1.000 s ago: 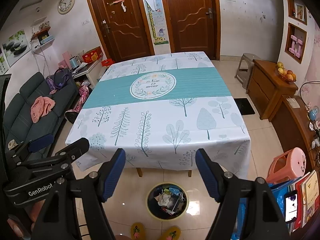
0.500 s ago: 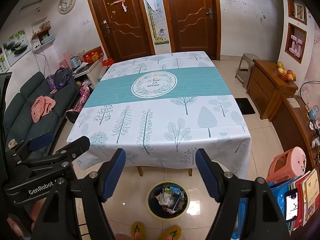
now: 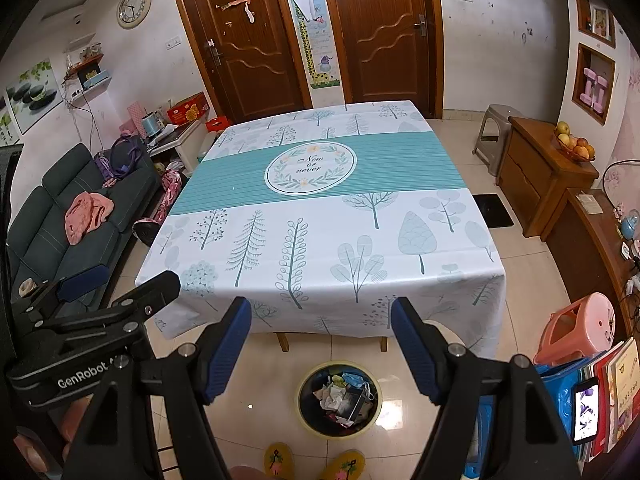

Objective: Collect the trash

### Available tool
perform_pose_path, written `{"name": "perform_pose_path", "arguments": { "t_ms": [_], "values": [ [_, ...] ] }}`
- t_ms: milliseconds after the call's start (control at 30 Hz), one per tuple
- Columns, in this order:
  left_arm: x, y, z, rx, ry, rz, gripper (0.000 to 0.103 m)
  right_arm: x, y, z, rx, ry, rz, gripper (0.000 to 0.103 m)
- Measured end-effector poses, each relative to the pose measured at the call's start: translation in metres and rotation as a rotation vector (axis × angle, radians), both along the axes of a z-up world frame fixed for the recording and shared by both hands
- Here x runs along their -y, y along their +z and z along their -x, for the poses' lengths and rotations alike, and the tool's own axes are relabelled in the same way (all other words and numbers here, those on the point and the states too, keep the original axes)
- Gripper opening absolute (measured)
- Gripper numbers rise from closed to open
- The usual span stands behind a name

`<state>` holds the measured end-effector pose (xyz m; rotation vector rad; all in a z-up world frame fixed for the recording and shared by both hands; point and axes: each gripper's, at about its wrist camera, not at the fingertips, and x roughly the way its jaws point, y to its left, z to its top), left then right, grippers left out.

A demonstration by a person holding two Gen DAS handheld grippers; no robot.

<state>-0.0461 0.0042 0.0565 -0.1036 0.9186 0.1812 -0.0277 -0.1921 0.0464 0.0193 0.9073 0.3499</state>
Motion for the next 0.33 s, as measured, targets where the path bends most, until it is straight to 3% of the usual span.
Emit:
{"name": "perform_pose_path", "arguments": {
  "t_ms": [333],
  "values": [
    [-0.0001, 0.0006, 0.0009, -0.011, 0.005, -0.003, 0.095, -0.0002, -0.001, 0.0016, -0.005, 0.001, 0.002, 0.073]
  ]
}}
